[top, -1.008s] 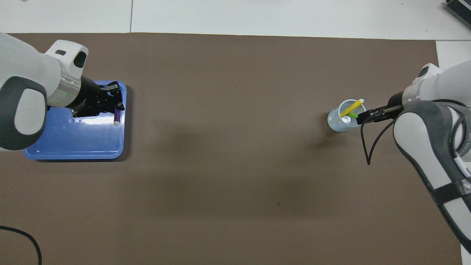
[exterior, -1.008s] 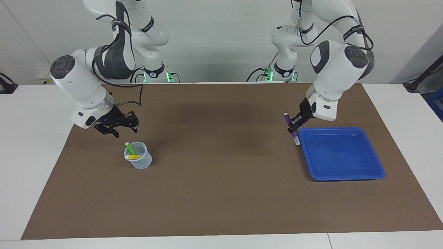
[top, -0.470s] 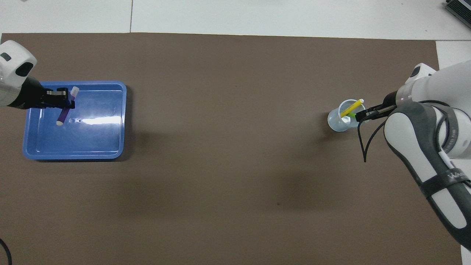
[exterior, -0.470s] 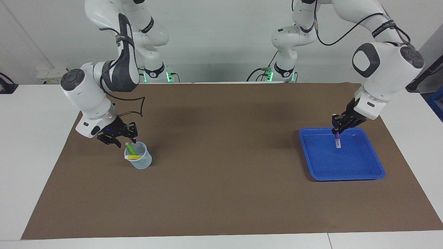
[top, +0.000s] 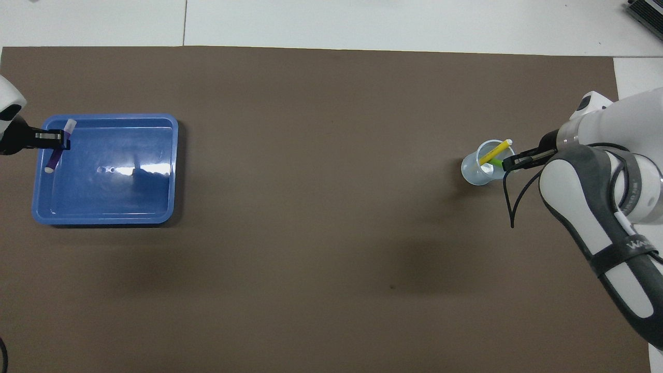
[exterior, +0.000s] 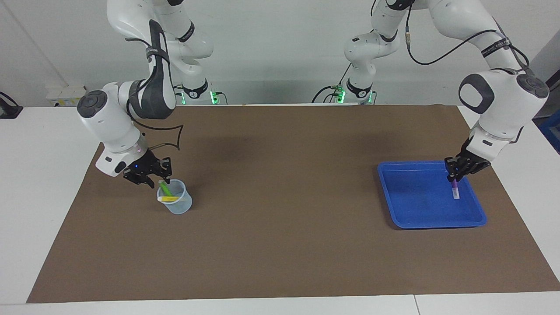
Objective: Right arm passes pens to left for tray arrangement
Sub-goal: 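Lower the purple pen into the tray and open the left gripper, then pull the green pen from the cup with the right gripper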
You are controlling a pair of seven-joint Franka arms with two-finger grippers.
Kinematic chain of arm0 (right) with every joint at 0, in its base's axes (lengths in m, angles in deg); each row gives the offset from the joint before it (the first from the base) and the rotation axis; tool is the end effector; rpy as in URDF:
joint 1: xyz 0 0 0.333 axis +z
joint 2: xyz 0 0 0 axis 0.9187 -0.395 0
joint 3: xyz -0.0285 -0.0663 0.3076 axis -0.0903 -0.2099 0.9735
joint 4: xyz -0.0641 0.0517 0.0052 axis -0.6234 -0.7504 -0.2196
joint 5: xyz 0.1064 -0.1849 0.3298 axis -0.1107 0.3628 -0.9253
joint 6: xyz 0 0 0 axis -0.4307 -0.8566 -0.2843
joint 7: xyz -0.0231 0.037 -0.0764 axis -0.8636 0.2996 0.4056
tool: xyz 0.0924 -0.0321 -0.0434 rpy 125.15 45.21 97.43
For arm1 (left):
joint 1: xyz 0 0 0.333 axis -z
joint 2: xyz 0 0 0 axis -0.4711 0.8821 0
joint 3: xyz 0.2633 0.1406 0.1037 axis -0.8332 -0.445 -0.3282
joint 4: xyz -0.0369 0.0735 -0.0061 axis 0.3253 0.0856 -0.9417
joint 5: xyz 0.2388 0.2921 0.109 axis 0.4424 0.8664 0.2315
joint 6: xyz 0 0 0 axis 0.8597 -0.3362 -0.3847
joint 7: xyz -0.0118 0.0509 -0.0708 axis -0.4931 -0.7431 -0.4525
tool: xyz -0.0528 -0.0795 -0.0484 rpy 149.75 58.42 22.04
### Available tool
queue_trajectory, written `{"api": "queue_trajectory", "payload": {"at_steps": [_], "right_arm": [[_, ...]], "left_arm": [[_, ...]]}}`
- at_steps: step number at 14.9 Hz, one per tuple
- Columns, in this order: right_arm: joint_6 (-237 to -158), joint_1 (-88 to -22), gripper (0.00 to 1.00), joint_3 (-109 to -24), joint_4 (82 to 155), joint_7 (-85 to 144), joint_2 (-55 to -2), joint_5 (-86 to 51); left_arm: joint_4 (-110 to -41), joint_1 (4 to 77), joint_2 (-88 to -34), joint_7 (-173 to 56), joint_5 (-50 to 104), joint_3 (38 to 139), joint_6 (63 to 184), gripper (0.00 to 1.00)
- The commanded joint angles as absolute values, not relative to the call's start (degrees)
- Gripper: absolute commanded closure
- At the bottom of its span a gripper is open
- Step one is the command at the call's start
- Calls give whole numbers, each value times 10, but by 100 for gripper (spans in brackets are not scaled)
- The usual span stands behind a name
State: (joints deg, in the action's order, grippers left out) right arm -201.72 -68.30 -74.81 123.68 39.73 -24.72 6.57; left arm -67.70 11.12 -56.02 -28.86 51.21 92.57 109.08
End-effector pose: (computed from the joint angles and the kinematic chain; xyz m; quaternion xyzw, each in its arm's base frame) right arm 0.6068 -0.0200 0.3979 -0.9924 -0.1130 -0.0187 0.0451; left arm 0.6316 0.1158 0.4270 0.9972 -0.0270 0.0696 0.0087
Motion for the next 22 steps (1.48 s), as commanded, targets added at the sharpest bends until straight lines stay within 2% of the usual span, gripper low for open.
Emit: {"api": "queue_trajectory", "payload": {"at_steps": [1, 3, 6, 8, 13, 14, 15, 18, 19, 20, 21, 22], "right_arm": [[-2030, -691, 51, -743, 1250, 408, -245, 79], [-2030, -691, 54, -743, 1250, 407, -244, 78], [-2030, -691, 60, -743, 1251, 408, -244, 78], [-2031, -691, 66, -743, 1251, 408, -244, 78], [-2035, -689, 66, -743, 1251, 408, -246, 79], [-2034, -689, 70, -742, 1251, 408, -246, 78], [-2034, -689, 76, -743, 1251, 408, -246, 78], [-2032, -689, 90, -743, 1250, 410, -246, 79], [-2027, -690, 92, -743, 1246, 410, -247, 79], [-2025, -690, 93, -742, 1245, 410, -247, 79], [-2021, -691, 94, -742, 1242, 410, -247, 79], [-2014, -690, 94, -742, 1238, 410, -246, 79]], "left_arm": [[-683, 83, -528, -269, 535, 932, 1138, 100], [-694, 82, -505, -262, 548, 932, 1166, 100], [-757, 68, -510, -266, 548, 932, 1223, 100], [-765, 69, -512, -268, 548, 932, 1236, 100], [-787, 72, -514, -263, 548, 932, 1249, 100], [-788, 74, -514, -264, 548, 932, 1249, 100], [-795, 76, -515, -264, 548, 932, 1251, 87], [-798, 75, -518, -264, 548, 931, 1253, 65], [-798, 72, -518, -263, 548, 932, 1252, 57], [-798, 71, -518, -264, 548, 932, 1252, 45], [-796, 69, -518, -265, 548, 932, 1252, 38], [-791, 69, -518, -270, 548, 932, 1250, 26]]}}
